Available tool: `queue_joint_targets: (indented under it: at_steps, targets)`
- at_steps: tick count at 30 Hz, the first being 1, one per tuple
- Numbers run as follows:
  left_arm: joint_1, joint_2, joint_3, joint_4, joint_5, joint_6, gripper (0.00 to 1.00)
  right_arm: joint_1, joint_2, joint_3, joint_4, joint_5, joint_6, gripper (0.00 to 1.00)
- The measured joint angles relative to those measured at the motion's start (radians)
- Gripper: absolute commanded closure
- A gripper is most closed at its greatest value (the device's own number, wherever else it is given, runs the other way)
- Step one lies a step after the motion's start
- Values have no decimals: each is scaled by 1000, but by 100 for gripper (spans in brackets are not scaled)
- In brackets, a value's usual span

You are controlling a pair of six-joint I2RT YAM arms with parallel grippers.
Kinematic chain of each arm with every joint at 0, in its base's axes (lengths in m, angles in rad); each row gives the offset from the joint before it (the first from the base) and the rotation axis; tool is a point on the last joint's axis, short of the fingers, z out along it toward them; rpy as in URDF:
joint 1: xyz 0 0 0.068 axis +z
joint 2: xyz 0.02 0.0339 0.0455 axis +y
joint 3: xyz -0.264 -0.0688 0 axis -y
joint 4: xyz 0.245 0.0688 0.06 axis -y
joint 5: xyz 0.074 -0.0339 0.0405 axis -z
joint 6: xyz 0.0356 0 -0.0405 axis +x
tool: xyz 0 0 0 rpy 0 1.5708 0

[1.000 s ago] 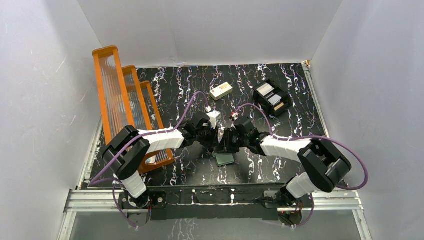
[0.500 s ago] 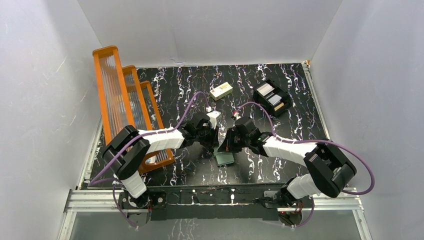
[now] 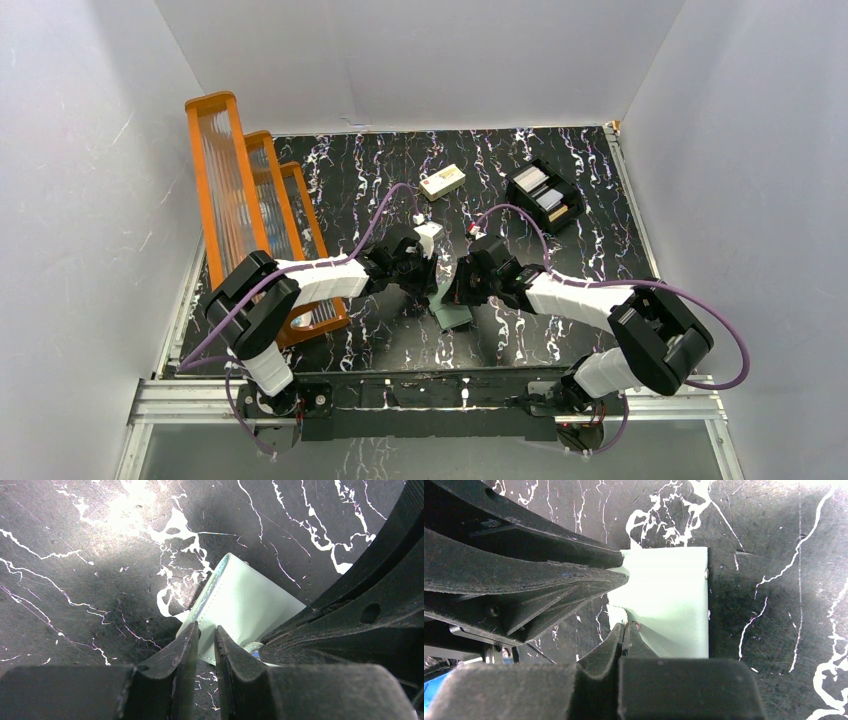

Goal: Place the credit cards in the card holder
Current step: Close the card holder at the center of the board.

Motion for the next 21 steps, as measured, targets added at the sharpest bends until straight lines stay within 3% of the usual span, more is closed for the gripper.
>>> queue_joint_targets:
  at_steps: [21]
  targets:
    - [0, 0, 0, -1, 0, 4, 81, 2, -21, -51, 38, 50, 3, 100]
